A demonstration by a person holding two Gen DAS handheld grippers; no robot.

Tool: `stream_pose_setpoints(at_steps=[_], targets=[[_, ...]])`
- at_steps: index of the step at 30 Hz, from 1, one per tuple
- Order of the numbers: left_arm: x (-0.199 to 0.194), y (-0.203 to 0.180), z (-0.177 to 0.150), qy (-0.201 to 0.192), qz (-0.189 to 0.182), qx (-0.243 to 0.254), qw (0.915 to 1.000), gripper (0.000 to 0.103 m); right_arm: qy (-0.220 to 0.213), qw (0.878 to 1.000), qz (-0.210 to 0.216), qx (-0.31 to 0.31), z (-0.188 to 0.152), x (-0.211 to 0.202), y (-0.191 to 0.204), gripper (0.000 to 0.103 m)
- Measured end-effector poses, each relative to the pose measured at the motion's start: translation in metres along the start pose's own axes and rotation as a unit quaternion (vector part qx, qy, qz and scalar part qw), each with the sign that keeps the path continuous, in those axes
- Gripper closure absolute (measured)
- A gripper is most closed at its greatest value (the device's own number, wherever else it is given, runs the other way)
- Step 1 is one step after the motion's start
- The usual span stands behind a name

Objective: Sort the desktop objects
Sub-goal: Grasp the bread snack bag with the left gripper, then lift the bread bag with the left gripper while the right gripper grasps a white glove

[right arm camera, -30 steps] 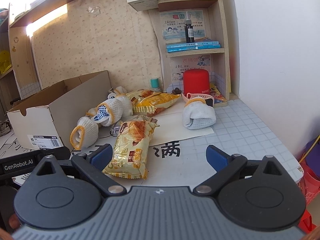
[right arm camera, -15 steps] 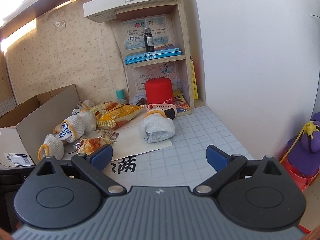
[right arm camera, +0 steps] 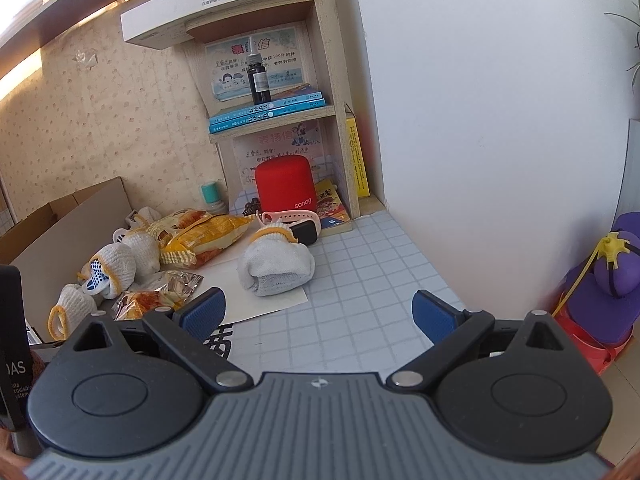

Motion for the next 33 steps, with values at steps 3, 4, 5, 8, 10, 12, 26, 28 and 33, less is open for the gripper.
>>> stream_pose_setpoints(at_steps=[3,4,5,8,10,12,26,28,33], targets=[[0.0,0.003,-0.001,-0.018,0.024,0.014,0.9995,0.037,0.008,1.0,0.006,-0.003,-0.003,0.006,0.005,0.006],[0.0,0.004,0.0,-0.025,0.035,0.021,0.9989,0.04,0.011,1.0,0.008,-0.007,-0.004,0.007,0.009,0.006],[-0.001,0.006,0.0,-0.026,0.037,0.021,0.9988,0.04,0.012,1.0,0.01,-0.01,-0.005,0.008,0.012,0.006],[-0.003,0.01,0.0,-0.032,0.028,0.02,0.9989,0.044,0.014,1.0,0.021,-0.015,-0.005,0.01,0.023,0.006],[-0.007,0.012,0.0,-0.038,0.031,0.024,0.9985,0.046,0.016,0.999,0.029,-0.024,-0.004,0.012,0.033,0.006],[-0.013,0.017,-0.001,-0.045,0.03,0.024,0.9983,0.047,0.016,0.999,0.038,-0.032,-0.004,0.013,0.043,0.006],[-0.083,0.075,-0.013,-0.08,0.054,0.034,0.9947,0.047,0.039,0.99,0.111,-0.075,-0.012,0.04,0.127,0.006],[-0.095,0.086,-0.013,-0.088,0.062,0.029,0.9938,0.047,0.043,0.988,0.12,-0.083,-0.012,0.045,0.142,0.006],[-0.12,0.114,-0.018,-0.1,0.094,0.018,0.9904,0.047,0.052,0.982,0.151,-0.096,-0.016,0.055,0.18,0.006]])
Point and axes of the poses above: each gripper's, at about its wrist camera, not at the fingertips, and x roughly the way its jaws point, y to its left, z to its top, the point moved 7 cm from there along x, roughly the way its jaws point, and after that the axes turned 4 degrees about z, right-handed, at the moved point
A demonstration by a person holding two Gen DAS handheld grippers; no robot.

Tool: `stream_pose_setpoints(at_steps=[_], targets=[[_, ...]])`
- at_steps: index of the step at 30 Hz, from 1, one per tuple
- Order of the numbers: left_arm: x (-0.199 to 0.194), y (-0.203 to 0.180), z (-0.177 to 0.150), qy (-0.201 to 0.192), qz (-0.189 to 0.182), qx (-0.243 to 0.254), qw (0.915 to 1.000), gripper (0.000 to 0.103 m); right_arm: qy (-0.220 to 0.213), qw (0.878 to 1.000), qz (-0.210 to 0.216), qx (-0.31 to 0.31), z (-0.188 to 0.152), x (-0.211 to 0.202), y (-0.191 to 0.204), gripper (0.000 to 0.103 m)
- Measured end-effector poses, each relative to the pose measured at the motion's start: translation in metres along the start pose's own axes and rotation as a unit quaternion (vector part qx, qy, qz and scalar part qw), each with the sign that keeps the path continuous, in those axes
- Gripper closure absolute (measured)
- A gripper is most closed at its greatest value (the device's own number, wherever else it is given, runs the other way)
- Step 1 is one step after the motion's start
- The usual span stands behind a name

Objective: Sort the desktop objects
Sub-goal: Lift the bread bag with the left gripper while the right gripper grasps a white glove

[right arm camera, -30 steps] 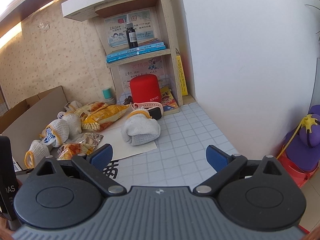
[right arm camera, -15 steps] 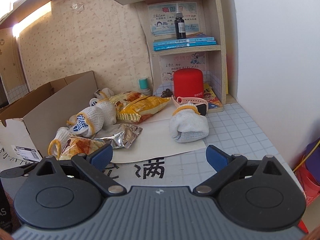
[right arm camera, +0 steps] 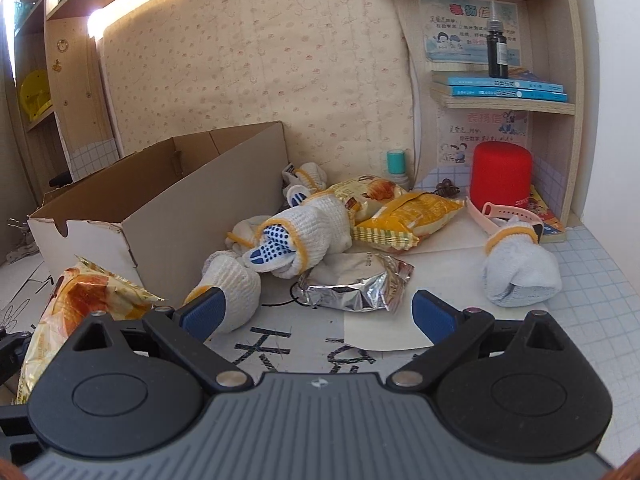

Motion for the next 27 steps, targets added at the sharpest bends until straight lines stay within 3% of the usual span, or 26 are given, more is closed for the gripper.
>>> stream_pose_setpoints(at_steps=[8,16,20,22,27], targets=[[-0.008,0.044,-0.007,0.002,0.039,-0.021,0.999,0.047,0.02,1.0,0.005,-0.006,0.006,0.045,0.042,0.006],[-0.008,0.066,-0.001,-0.005,0.043,-0.041,0.9982,0.047,0.076,0.997,-0.014,0.003,-0.006,0.097,0.044,0.012],[-0.004,0.071,0.002,-0.003,0.041,-0.05,0.9979,0.047,0.079,0.997,-0.01,-0.018,-0.011,0.108,0.045,0.033],[-0.003,0.074,0.002,-0.001,0.041,-0.055,0.9976,0.047,0.076,0.996,-0.027,-0.033,-0.011,0.106,0.045,0.067],[-0.001,0.081,0.007,-0.001,0.045,-0.064,0.9969,0.047,0.072,0.996,-0.013,-0.043,-0.01,0.091,0.044,0.07]])
Point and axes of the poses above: each gripper's, at about its wrist camera, not at the fingertips, and x roughly the way its jaws point, y to its left, z to its top, the point moved 7 cm from there along x, roughly the way its jaws point, and after that the axes turned 4 degrees about z, right-handed, at the moved point
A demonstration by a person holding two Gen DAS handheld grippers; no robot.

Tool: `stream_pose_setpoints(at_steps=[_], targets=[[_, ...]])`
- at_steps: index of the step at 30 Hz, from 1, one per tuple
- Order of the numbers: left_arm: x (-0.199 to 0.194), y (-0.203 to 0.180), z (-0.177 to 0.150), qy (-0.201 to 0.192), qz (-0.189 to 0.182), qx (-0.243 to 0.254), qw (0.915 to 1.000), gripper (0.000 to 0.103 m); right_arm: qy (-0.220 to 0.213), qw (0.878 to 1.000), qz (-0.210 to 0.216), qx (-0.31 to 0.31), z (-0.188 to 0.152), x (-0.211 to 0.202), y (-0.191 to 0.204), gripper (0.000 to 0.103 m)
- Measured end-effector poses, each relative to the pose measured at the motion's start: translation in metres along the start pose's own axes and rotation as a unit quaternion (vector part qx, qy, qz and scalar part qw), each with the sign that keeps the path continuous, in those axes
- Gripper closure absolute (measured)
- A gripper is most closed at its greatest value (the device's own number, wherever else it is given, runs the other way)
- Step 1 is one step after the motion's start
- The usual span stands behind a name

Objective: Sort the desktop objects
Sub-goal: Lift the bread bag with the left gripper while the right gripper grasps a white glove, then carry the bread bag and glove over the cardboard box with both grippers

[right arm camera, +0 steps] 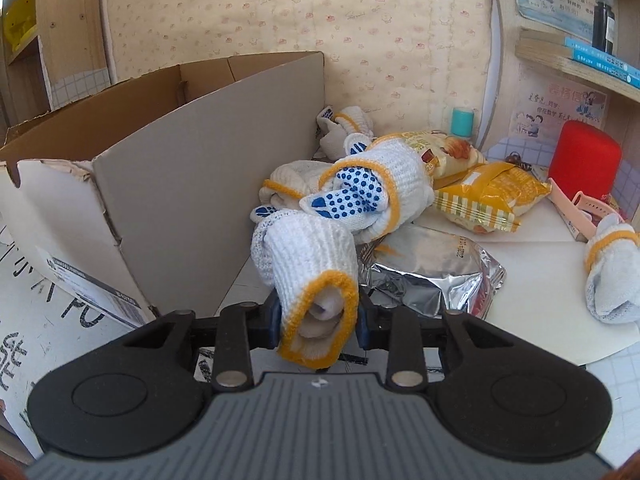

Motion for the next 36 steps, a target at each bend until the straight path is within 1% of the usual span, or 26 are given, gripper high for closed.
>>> stream_pose_setpoints(at_steps=[2,6,10,12,14,17,23,31,36], targets=[[0.001,0.003,0.003,-0.001,0.002,-0.004,1.0,0.047,-0.006,1.0,0.013,0.002,0.002,-0.01,0.0,0.07],[0.005,0.008,0.013,-0.002,0.003,-0.017,0.9998,0.047,-0.022,1.0,0.018,-0.013,0.01,-0.037,0.003,0.07],[0.009,0.011,0.027,-0.005,0.005,-0.028,0.9996,0.047,-0.034,0.999,-0.006,-0.036,0.024,-0.061,0.007,0.07],[0.012,0.013,0.034,-0.004,0.006,-0.034,0.9994,0.047,-0.034,0.998,-0.027,-0.049,0.031,-0.069,0.008,0.07],[0.013,0.014,0.041,-0.007,0.011,-0.033,0.9994,0.047,-0.033,0.997,-0.04,-0.05,0.037,-0.075,0.008,0.07],[0.014,0.016,0.052,-0.013,0.016,-0.035,0.9992,0.047,-0.037,0.997,-0.057,-0.045,0.044,-0.084,0.009,0.07],[0.02,0.022,0.064,-0.012,0.022,-0.039,0.9989,0.047,-0.048,0.996,-0.066,-0.047,0.053,-0.095,0.017,0.07],[0.023,0.031,0.072,-0.013,0.029,-0.043,0.9986,0.047,-0.061,0.995,-0.059,-0.051,0.065,-0.104,0.03,0.07],[0.026,0.031,0.077,-0.014,0.027,-0.038,0.9988,0.047,-0.069,0.995,-0.053,-0.056,0.073,-0.107,0.038,0.07]])
Point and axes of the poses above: each gripper's, at about its wrist camera, not at the fingertips, and x roughly the way its jaws point, y to its left, z to its top, the point moved 7 cm from there along x, roughly the way its jaws point, and after that the axes turned 4 degrees about z, right-handed, at the moved point
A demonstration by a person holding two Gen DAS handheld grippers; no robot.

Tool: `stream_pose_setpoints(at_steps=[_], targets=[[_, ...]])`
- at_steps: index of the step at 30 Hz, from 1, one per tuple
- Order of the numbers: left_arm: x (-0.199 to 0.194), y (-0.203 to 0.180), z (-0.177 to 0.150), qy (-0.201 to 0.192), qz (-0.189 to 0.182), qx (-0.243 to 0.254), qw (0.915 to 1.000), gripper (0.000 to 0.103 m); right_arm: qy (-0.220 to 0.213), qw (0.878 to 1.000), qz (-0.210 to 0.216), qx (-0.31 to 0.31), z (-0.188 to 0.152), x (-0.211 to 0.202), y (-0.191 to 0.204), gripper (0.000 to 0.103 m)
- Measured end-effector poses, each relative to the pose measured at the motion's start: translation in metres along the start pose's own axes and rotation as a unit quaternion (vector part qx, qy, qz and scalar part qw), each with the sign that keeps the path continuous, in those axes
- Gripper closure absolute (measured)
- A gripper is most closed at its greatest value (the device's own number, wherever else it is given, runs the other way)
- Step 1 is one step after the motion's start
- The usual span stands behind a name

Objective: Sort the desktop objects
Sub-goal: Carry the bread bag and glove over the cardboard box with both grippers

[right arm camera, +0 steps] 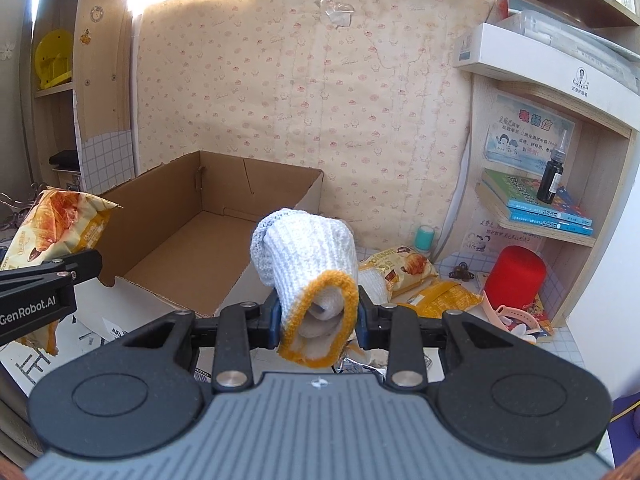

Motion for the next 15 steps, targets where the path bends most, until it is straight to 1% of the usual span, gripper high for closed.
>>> stream_pose_setpoints(at_steps=[15], targets=[[0.012,0.002,0.007,0.001,0.0,0.002,1.0,0.047,-0.006,1.0,0.007,-0.009,0.013,0.008,0.012,0.07]])
Point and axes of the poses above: each gripper's, at about its wrist camera, not at the fingertips, and x roughly the way its jaws point, y to its left, z to its top, the point moved 7 cm from there along x, roughly the way its jaws point, and after that the axes turned 4 degrees about z, right-handed, at the moved point
